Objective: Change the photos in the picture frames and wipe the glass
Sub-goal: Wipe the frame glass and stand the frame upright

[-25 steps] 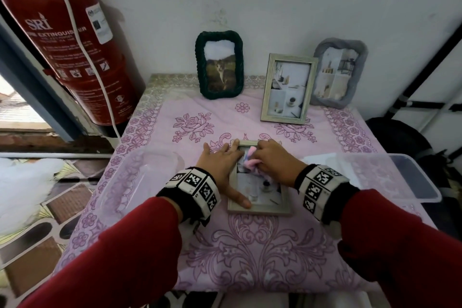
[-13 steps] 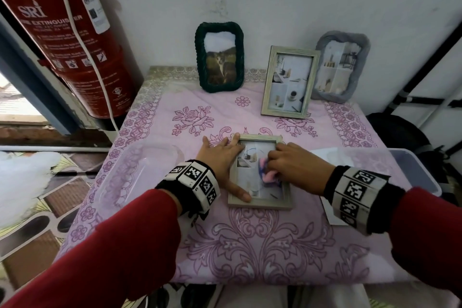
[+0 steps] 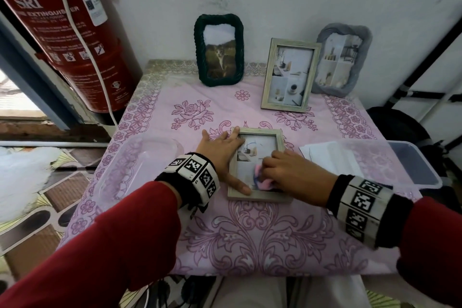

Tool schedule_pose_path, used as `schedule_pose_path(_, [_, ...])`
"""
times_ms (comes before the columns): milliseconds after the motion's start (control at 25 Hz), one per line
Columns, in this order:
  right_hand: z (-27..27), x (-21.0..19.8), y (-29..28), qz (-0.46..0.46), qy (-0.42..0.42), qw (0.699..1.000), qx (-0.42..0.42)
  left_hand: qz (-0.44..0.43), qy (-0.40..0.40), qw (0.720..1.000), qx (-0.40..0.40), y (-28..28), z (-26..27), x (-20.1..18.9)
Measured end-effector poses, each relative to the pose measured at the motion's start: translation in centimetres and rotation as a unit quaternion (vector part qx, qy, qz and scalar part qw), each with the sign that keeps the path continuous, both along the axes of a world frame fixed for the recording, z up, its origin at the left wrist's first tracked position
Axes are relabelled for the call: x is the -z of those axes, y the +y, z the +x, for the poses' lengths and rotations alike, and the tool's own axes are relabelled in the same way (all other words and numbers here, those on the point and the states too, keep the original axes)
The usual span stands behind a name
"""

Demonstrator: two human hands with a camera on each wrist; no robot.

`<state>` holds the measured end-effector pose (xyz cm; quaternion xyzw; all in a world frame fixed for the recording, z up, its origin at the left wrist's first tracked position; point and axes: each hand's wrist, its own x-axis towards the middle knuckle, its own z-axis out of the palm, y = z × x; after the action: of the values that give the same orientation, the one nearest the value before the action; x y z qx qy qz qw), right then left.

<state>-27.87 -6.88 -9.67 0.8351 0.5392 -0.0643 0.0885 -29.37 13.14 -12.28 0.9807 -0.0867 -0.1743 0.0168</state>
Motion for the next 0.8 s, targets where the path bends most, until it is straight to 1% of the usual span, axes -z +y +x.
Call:
schedule_pose_path(80, [0.9, -0.5, -0.7, -0.02, -0.025, 0.999, 0.021, -0.01, 0.001, 1.0, -0.003, 0.0, 0.1, 0.1])
schedule_pose_path(200, [2.3, -0.5, 1.2, -0.027, -0.047, 0.996, 0.066, -0.003, 0.002, 1.0, -0.003, -0.1, 0.1, -0.1])
schedule_pose_path(280, [2.8, -0.4, 2.7, -0.018, -0.001, 0.995, 0.094, 0.0, -0.001, 1.0, -0.004, -0.2, 0.1, -0.1])
schedule_pose_path(360, [2.5, -0.1, 2.9, -0.013, 0.044, 0.996, 0.078, 0.002, -0.002, 1.0, -0.002, -0.2, 0.1, -0.2])
schedule_pose_path(480, [0.9, 0.1, 1.2, -0.004, 0.07, 0.997, 0.014, 0.005, 0.001, 1.0, 0.0, -0.2, 0.0, -0.3])
schedule_pose_path(520, [0.6, 0.0, 0.5, -0.003, 0.063, 0.998, -0.005, 0.007, 0.001, 1.0, 0.0, -0.2, 0.0, -0.3])
schedule_pose_path(640, [1.4, -0.9, -0.9, -0.021, 0.001, 0.999, -0.034, -0.001, 0.003, 1.0, -0.003, -0.1, 0.0, -0.2])
schedule_pose_path(720, [2.4, -1.2, -1.1, -0.04, -0.028, 0.998, -0.034, -0.003, 0.004, 1.0, -0.004, -0.1, 0.0, -0.2])
schedule_pose_path(800, [2.9, -0.8, -0.4, -0.044, -0.051, 0.998, -0.012, -0.001, 0.005, 1.0, -0.004, -0.1, 0.1, -0.2])
